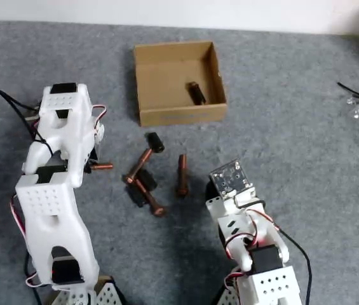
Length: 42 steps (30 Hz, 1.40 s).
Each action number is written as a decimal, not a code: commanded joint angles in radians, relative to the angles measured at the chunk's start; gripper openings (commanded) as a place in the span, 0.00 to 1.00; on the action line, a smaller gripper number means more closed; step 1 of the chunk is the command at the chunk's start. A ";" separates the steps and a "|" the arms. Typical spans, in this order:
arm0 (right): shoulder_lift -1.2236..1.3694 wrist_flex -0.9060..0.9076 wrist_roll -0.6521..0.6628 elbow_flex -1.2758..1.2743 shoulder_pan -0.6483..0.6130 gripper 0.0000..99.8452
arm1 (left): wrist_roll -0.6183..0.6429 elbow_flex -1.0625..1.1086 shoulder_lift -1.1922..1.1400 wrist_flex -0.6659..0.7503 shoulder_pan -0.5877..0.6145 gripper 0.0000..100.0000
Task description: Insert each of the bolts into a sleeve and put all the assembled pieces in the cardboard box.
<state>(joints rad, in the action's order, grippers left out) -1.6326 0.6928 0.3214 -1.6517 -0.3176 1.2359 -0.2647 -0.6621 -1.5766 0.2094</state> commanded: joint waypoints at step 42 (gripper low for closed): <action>-0.012 -0.044 -0.005 0.012 0.013 0.00 | -0.037 -0.234 -0.111 -0.086 -0.021 0.01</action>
<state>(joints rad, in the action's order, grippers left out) -1.6326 0.6928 0.3214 -1.6517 -0.3176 1.2497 -0.4074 -0.7787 -1.6226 0.2018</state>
